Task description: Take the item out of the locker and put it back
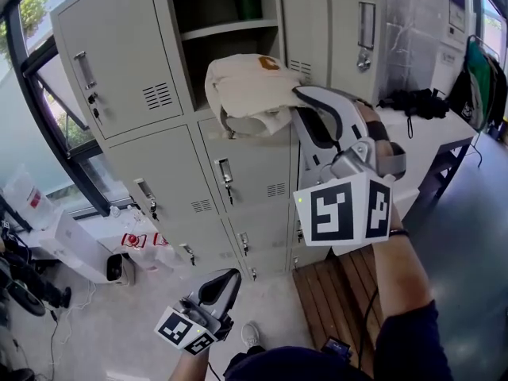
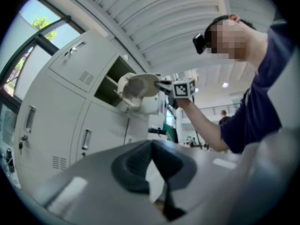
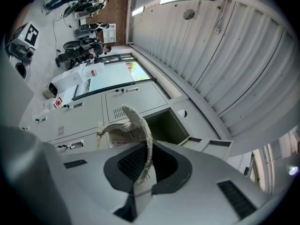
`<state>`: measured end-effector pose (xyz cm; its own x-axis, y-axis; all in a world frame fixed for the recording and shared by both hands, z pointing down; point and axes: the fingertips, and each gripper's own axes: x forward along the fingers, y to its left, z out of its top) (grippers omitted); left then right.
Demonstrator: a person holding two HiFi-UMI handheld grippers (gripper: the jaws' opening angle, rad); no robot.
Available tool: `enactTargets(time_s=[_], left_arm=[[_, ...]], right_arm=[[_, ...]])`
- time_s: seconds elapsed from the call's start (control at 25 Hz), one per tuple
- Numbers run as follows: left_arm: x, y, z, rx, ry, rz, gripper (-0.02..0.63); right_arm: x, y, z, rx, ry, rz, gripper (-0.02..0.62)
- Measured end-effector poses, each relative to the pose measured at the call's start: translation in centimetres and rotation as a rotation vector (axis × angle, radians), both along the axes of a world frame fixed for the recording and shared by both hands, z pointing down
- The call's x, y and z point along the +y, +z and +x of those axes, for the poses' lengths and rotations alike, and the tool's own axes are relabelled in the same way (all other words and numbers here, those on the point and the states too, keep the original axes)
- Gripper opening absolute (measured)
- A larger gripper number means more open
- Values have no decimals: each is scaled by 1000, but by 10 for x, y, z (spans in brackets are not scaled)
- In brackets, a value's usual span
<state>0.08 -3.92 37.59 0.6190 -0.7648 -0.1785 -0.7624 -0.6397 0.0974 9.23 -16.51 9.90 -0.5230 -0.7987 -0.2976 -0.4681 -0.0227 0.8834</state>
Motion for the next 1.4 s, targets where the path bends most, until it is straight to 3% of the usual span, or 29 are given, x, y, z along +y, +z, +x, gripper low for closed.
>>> enactTargets(time_s=[0.32, 0.68, 1.0, 1.4], left_arm=[[42, 2, 13, -12, -42, -20, 3], [60, -3, 2, -42, -67, -22, 3], [67, 1, -28, -42, -25, -24, 3], [77, 6, -91, -39, 49, -38, 3]], right_arm=[[42, 22, 17, -2, -39, -34, 21], [70, 47, 30, -55, -52, -65, 20], [85, 86, 16, -64, 6, -122, 20], [110, 128, -23, -90, 95, -205, 21]])
